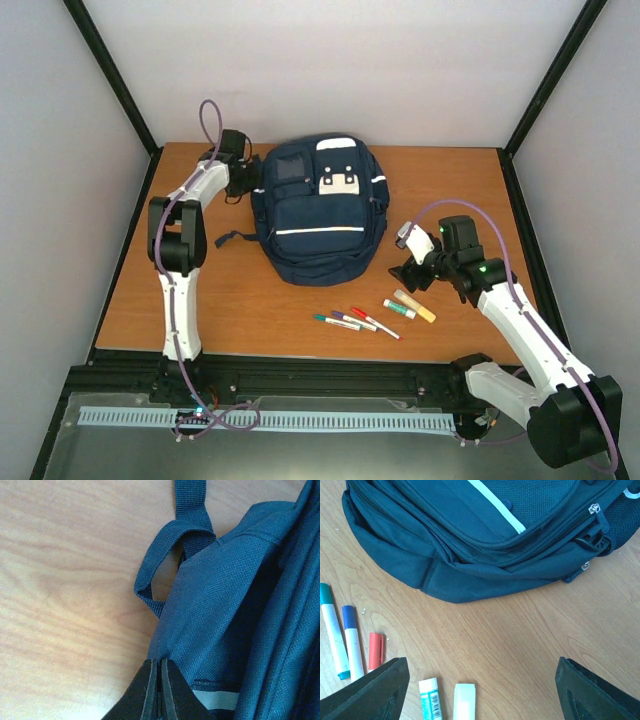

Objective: Pack the student bag
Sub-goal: Adjust the student bag at the center of the board.

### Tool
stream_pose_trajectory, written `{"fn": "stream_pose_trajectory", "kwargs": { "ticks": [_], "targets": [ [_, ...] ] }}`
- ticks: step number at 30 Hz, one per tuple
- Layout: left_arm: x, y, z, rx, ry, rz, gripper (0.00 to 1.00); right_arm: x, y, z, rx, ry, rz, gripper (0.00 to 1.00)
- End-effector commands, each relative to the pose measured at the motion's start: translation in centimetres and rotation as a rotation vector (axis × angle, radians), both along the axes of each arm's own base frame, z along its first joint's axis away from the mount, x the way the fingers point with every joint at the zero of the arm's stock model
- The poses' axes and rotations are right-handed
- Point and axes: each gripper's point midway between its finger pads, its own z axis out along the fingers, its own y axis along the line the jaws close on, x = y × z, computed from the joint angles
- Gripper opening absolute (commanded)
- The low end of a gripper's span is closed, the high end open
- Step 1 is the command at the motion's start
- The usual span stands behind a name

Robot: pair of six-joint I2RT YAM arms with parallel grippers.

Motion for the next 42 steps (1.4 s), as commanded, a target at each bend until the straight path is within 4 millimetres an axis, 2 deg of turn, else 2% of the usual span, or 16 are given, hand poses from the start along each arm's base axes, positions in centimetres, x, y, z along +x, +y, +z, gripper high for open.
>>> {"fn": "stream_pose_trajectory", "kwargs": {
  "ticks": [1, 5, 11, 17, 20, 21, 22, 23, 24, 26, 27, 31, 34, 37, 40, 42],
  "targets": [
    [-1.8, 1.7, 3.3, 0.027, -0.046, 0.079, 0.01, -0.1, -0.1, -0.4, -0.002, 0.009, 0.003, 0.81],
    [-4.6, 3.8, 5.4, 0.07, -0.07, 0.183, 0.01, -0.2, -0.2, -0.5, -0.004, 0.013, 0.001, 0.8],
    [-10.5, 8.4, 6.5, 0.135, -0.107, 0.421, 0.01, -0.3, -0.2, -0.3, 0.0, 0.007, 0.003, 0.8],
    [-15.7, 10.9, 7.2, 0.198, -0.139, 0.545, 0.01, -0.4, -0.1, -0.2, 0.004, 0.012, 0.009, 0.79],
    [-16.9, 11.3, 7.5, 0.218, -0.139, 0.539, 0.01, -0.4, -0.1, -0.2, 0.006, 0.013, 0.008, 0.79],
    [-16.8, 11.1, 7.4, 0.227, -0.129, 0.509, 0.05, -0.4, -0.1, -0.2, 0.007, 0.012, 0.008, 0.79],
    [-16.7, 10.9, 7.3, 0.24, -0.109, 0.479, 0.33, -0.4, -0.1, -0.2, 0.006, 0.012, 0.01, 0.79],
    [-16.7, 10.9, 7.2, 0.257, -0.08, 0.464, 0.56, -0.5, 0.0, -0.2, 0.008, 0.013, 0.014, 0.79],
    [-16.5, 10.9, 7.6, 0.264, -0.065, 0.453, 0.71, -0.5, 0.0, -0.2, 0.009, 0.013, 0.015, 0.79],
    [-15.9, 10.0, 8.5, 0.231, -0.062, 0.404, 0.98, -0.5, 0.0, -0.2, 0.009, 0.014, 0.017, 0.79],
    [-15.7, 9.4, 9.2, 0.199, -0.078, 0.382, 1.0, -0.5, 0.0, -0.2, 0.009, 0.014, 0.016, 0.79],
    [-14.3, 4.9, 12.8, 0.034, -0.147, 0.16, 1.0, -0.5, 0.0, -0.2, 0.008, 0.012, 0.016, 0.8],
    [-13.8, 1.2, 16.5, 0.031, -0.228, -0.047, 1.0, -0.6, 0.1, -0.1, 0.011, 0.008, 0.023, 0.8],
    [-14.6, -3.0, 19.7, 0.051, -0.345, -0.248, 1.0, -0.5, 0.1, -0.3, 0.007, 0.012, 0.024, 0.81],
    [-15.5, -5.8, 22.2, -0.055, -0.473, -0.347, 1.0, -0.5, 0.1, -0.6, 0.005, 0.025, 0.026, 0.82],
    [-16.5, -7.3, 23.5, -0.027, -0.551, -0.407, 1.0, -0.4, 0.2, -0.8, 0.005, 0.034, 0.027, 0.82]
  ]
}}
